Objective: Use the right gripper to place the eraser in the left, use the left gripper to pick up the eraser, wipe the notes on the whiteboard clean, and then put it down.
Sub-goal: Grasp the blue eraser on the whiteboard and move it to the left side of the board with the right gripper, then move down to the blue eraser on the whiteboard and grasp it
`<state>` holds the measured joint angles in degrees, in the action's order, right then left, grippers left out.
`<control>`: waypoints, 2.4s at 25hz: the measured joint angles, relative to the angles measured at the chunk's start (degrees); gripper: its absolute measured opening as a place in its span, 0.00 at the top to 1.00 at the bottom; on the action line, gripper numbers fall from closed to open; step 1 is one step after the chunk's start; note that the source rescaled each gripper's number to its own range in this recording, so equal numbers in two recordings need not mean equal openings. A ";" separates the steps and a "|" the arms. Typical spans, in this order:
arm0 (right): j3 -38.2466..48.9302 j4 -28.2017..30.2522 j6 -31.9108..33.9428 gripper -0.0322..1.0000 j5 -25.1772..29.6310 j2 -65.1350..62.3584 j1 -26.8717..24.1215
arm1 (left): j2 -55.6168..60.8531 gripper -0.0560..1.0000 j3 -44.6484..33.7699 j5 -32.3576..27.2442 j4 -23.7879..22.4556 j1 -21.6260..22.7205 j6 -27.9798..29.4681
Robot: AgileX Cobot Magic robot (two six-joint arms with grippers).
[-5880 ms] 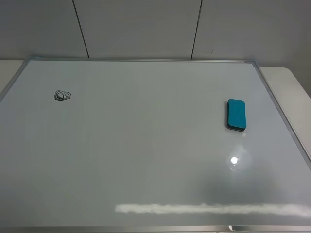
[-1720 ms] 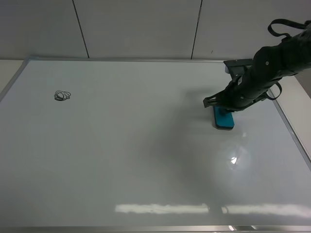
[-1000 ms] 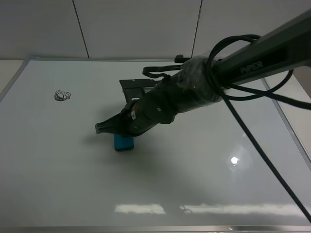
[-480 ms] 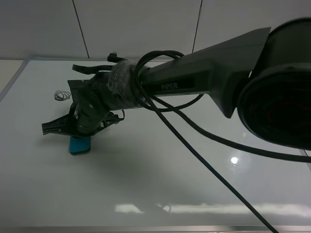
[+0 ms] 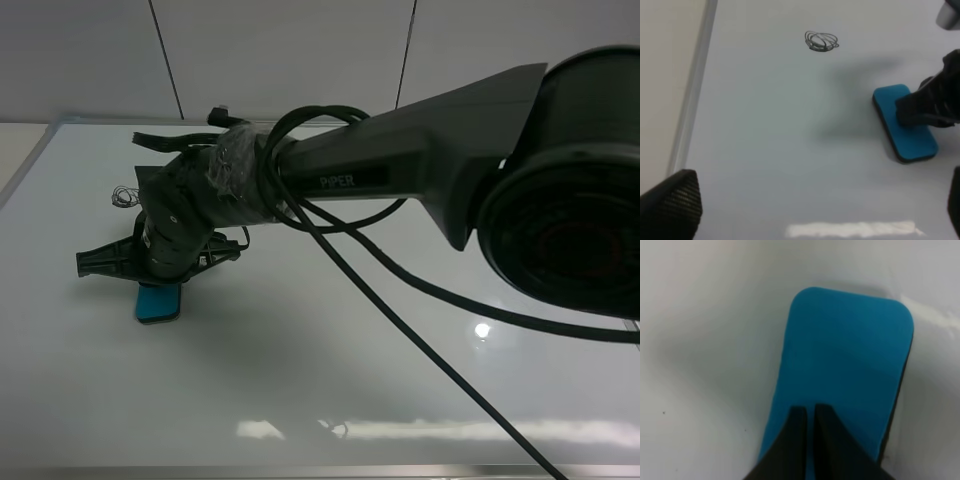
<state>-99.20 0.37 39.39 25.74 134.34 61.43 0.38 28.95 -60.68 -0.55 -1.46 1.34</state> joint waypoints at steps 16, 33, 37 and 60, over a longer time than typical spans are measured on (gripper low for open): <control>0.33 5.14 0.89 0.09 -2.71 -12.22 -0.45 | 0.00 0.00 0.00 0.00 0.00 0.00 0.00; 0.33 11.17 -0.36 0.00 7.88 -13.41 -0.61 | 0.00 0.00 0.00 0.00 0.00 0.00 0.00; 0.40 19.75 -0.62 0.00 15.28 -17.29 -0.63 | 0.00 0.00 0.00 0.00 0.00 0.00 0.00; 5.59 42.37 -16.29 0.00 43.48 -65.25 -0.63 | 0.00 0.00 0.00 0.00 0.00 0.00 0.00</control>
<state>-93.60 42.74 23.11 69.22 69.08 60.80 0.38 28.95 -60.68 -0.55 -1.46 1.34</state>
